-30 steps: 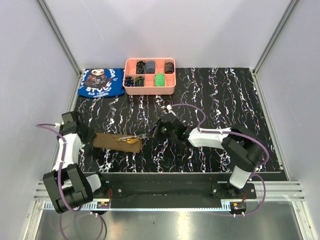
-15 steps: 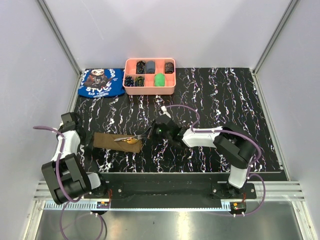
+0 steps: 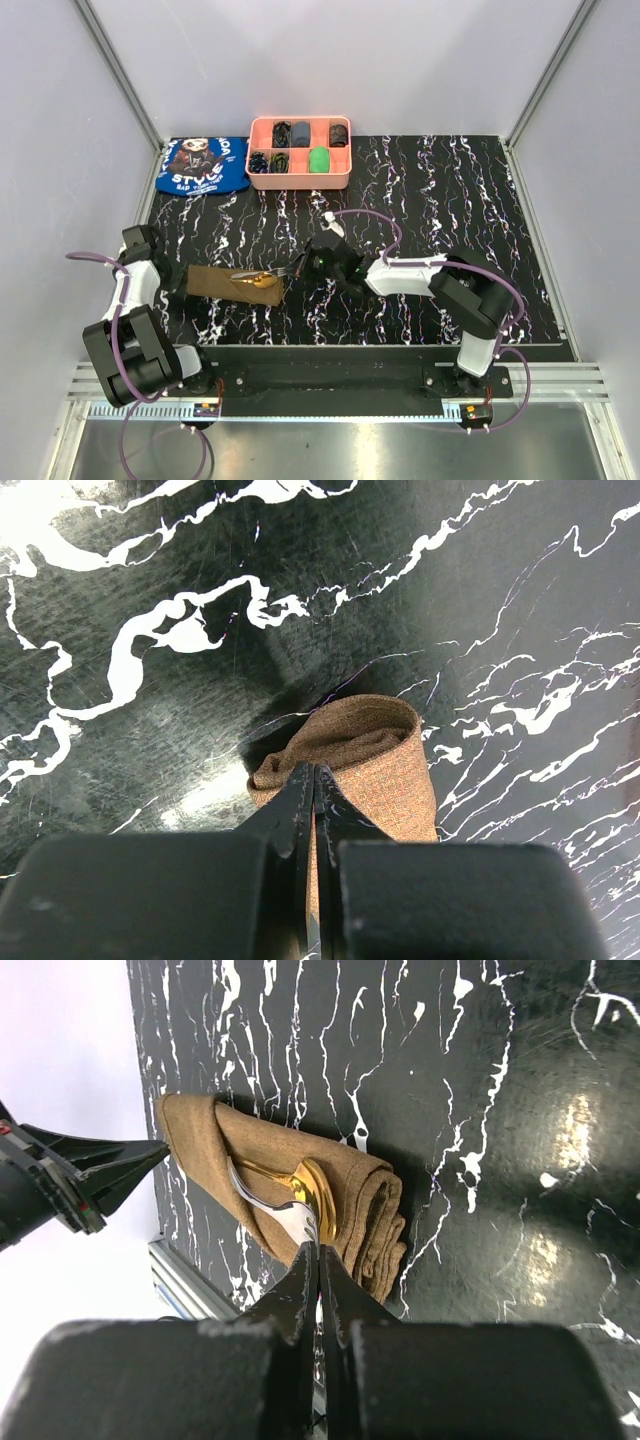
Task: Fold the napkin into a case and place the utensils inside
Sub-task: Insert the fork into the folded napkin.
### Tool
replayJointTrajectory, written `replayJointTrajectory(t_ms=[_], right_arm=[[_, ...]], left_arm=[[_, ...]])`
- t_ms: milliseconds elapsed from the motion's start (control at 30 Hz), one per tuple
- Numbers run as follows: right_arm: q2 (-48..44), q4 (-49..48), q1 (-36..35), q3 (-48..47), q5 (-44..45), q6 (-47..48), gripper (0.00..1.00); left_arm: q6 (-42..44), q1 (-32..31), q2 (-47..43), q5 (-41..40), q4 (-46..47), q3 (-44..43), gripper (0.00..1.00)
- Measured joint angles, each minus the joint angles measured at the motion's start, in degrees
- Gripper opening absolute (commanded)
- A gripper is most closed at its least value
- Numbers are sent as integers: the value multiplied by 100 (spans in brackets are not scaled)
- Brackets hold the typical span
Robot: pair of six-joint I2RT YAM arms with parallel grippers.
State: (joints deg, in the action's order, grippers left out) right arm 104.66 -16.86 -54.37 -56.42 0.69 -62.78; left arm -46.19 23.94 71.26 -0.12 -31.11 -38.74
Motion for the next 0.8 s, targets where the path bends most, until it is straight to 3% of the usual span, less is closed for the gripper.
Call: replayJointTrajectory(t_ms=[800], right_arm=[[-122,20,-70,133,20,42,0]], left_arm=[[-42,2,0,-39,-4,4,0]])
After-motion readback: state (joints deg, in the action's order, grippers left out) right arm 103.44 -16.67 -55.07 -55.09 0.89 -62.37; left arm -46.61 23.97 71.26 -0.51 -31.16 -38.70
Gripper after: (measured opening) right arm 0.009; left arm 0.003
